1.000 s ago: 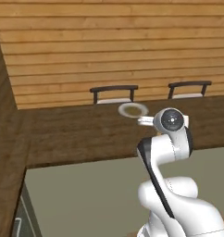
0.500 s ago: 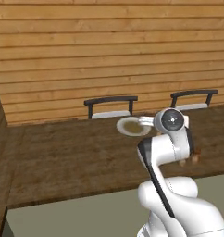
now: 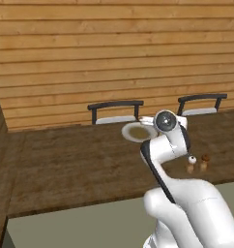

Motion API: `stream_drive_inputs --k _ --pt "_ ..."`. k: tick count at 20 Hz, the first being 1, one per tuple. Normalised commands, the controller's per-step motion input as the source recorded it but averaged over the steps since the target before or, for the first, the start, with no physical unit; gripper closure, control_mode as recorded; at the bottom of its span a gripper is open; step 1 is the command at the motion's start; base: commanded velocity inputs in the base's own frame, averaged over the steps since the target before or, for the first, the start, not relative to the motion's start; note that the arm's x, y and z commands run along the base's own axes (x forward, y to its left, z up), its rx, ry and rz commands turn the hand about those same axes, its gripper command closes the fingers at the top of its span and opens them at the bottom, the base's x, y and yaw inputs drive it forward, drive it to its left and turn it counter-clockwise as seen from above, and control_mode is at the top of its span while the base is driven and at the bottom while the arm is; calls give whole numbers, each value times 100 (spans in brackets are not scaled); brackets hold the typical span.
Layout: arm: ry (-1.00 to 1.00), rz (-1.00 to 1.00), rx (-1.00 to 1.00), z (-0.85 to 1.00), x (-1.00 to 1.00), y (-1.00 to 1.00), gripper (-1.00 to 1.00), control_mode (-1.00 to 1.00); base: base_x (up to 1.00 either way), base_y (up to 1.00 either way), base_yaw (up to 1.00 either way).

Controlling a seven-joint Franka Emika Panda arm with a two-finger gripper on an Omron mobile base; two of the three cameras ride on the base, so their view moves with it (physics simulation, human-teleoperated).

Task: Start the toaster. Once the lever pops up, take the bread to the plate on the dining counter.

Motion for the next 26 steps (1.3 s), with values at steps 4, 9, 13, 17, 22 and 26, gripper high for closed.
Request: stream_drive_inputs --k 4,9,13,17,22,26 --pt "13 -18 0 0 100 2 100 -100 0 0 0" --pt "15 -21 0 -1 99 11 100 -100 0 0 0" --pt "21 -23 -5 -23 93 13 100 -100 0 0 0" --pt "23 -19 -12 -52 83 3 100 -100 0 0 0" --pt "18 -14 -8 -52 80 -1 100 -100 0 0 0" --pt "17 -9 -5 -51 84 -2 100 -100 0 0 0"
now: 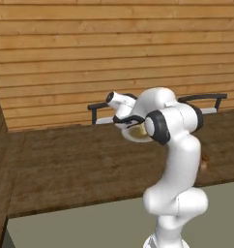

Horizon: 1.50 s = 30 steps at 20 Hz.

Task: Start the toaster. Once the lever pops up, take the bread to the plate on the dining counter.

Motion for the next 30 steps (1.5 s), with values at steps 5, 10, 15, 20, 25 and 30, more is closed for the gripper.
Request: stream_drive_inputs --k 5,10,15,20,25,30 --pt "12 -6 -4 -63 67 -13 100 -100 0 0 0" --pt "2 -2 -1 -57 26 -18 -100 -100 0 0 0" --pt "-3 0 13 -14 -65 -32 -100 -100 0 0 0" --pt "0 0 19 -23 -43 -13 -100 -100 0 0 0" --pt "-6 6 22 -3 -33 3 -100 -100 0 0 0" --pt "-6 12 21 4 -22 31 -100 -100 0 0 0"
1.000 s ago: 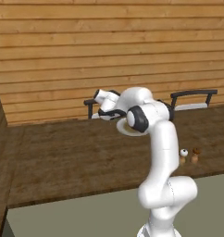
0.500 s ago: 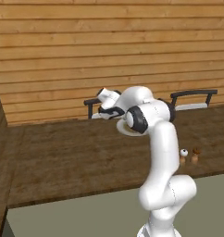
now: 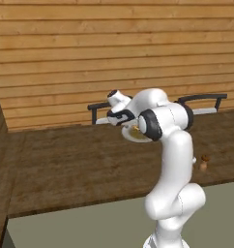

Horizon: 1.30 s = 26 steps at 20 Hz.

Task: Start the toaster. Once the lever pops up, take the bread to the plate on the dining counter.

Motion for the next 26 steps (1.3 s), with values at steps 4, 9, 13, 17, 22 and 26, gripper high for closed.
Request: stream_drive_inputs --k 4,9,13,17,22,26 --pt "-6 12 11 5 -16 60 -100 -100 0 0 0" --pt "-18 18 2 48 -46 50 -100 -100 0 0 0" --pt "-28 32 0 78 -74 6 -100 -100 0 0 0" --pt "-19 17 1 66 -99 0 -100 -100 0 0 0" --pt "2 2 14 63 -100 -9 -100 -100 0 0 0" --pt "4 0 28 98 -100 -37 -100 -100 0 0 0"
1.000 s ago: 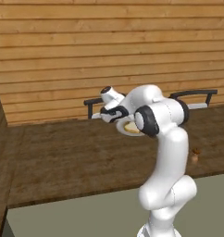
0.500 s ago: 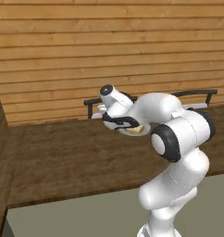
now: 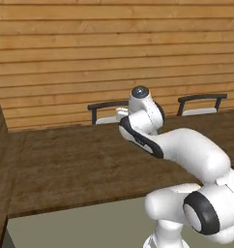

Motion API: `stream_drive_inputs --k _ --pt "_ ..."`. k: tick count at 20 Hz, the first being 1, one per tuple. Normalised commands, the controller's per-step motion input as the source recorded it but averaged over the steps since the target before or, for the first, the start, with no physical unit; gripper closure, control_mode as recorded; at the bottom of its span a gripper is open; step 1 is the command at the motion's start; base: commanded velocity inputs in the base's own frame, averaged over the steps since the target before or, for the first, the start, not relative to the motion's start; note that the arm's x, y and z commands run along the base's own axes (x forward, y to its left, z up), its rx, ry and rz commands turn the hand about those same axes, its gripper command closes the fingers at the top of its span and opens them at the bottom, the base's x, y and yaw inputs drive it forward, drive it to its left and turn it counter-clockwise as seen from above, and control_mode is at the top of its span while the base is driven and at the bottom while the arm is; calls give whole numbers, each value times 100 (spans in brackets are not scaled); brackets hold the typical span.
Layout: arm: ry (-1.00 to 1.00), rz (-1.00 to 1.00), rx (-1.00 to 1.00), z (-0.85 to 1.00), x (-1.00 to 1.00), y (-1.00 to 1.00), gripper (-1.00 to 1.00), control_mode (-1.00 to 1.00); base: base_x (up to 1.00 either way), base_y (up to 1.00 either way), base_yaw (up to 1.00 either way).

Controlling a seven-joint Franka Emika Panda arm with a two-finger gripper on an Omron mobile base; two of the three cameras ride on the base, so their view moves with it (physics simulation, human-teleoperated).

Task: Start the toaster. Once the lever pops up, take the bread to the plate on the dining counter.

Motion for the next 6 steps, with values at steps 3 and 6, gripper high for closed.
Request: stream_drive_inputs --k 3,6 --pt "0 0 23 81 -100 -45 -100 -100 0 0 0" --pt "-3 0 18 33 -100 -54 -100 -100 0 0 0"
